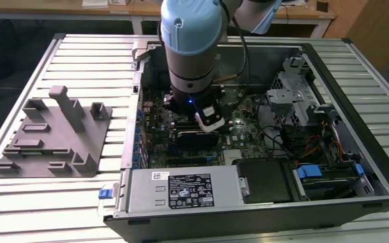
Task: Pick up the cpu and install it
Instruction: 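Install the second cpu locking lever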
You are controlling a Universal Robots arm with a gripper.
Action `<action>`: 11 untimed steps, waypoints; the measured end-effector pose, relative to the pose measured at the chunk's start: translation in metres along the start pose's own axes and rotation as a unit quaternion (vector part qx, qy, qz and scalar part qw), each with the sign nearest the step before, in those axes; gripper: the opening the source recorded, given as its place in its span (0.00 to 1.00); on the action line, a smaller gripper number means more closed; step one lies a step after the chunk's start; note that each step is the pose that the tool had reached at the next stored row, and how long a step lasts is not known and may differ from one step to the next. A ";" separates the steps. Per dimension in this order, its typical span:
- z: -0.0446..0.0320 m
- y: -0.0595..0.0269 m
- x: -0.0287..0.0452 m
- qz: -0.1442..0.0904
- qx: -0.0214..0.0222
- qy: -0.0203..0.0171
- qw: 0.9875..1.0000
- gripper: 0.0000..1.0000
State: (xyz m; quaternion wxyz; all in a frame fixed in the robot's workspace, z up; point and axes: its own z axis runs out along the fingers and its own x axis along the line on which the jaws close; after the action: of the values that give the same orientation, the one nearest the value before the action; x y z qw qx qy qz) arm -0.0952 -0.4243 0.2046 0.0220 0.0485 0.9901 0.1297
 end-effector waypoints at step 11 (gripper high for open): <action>0.0071 -0.0025 0.0053 0.001 -0.018 0.002 1.000 0.11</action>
State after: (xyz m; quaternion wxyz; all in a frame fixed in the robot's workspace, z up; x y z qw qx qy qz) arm -0.1003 -0.4243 0.1969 0.0211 0.0490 0.9876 0.1480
